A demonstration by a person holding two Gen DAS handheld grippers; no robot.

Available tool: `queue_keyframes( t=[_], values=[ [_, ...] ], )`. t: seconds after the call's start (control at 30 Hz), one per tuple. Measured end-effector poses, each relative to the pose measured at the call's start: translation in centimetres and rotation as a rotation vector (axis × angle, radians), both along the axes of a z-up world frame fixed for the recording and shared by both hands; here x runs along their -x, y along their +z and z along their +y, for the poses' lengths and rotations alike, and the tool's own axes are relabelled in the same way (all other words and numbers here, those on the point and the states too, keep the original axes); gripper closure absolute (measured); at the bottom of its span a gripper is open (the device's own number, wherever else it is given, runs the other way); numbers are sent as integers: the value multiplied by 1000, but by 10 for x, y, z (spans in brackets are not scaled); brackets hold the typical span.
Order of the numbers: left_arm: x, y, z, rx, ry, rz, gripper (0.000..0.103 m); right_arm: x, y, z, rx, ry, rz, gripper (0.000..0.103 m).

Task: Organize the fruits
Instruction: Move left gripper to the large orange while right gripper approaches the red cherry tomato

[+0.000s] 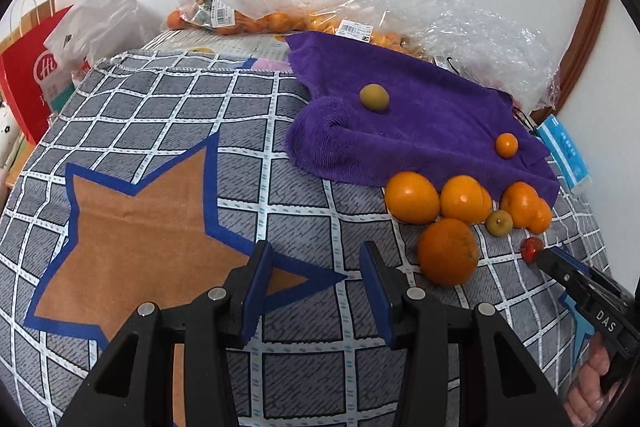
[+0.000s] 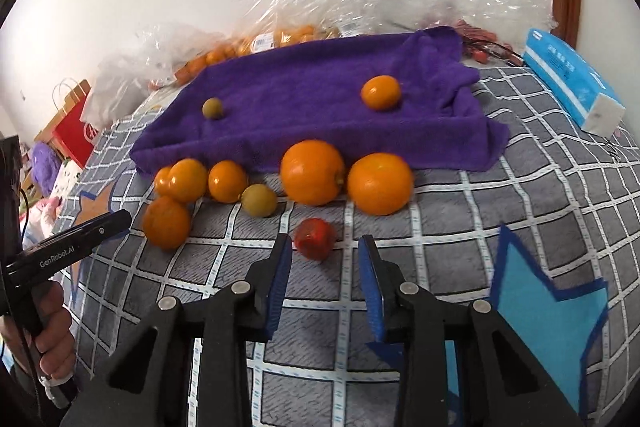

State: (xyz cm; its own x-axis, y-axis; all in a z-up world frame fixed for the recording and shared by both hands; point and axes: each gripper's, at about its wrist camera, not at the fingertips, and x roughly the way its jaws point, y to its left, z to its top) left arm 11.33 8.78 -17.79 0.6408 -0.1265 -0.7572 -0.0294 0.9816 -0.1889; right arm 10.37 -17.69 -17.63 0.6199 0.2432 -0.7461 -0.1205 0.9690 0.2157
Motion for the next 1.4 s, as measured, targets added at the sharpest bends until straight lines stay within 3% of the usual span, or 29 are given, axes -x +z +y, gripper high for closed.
queue_keyframes(
  t=[0.1,0.37,0.53,0.83,1.1,1.4],
  values=[
    [2,-2,-5,-27,-25,-17,60,-5,-4,4,4,-4,9,69],
    [3,-2,-3,28,-65,-24,54,-15,-10,15,37,-9,20,69],
    [4,-3,3,75,-64,-31,54,-17,-11,20,96,-29,8,78],
    [10,2,-3,57,-89,-22,54,-9,-5,7,70,-23,-12,79],
    [13,18,-37,112,-164,-14,54,4,4,-13,59,-44,-29,79],
    [-5,3,-72,2,-152,18,48,15,1,-23,23,-23,-13,79]
  ],
)
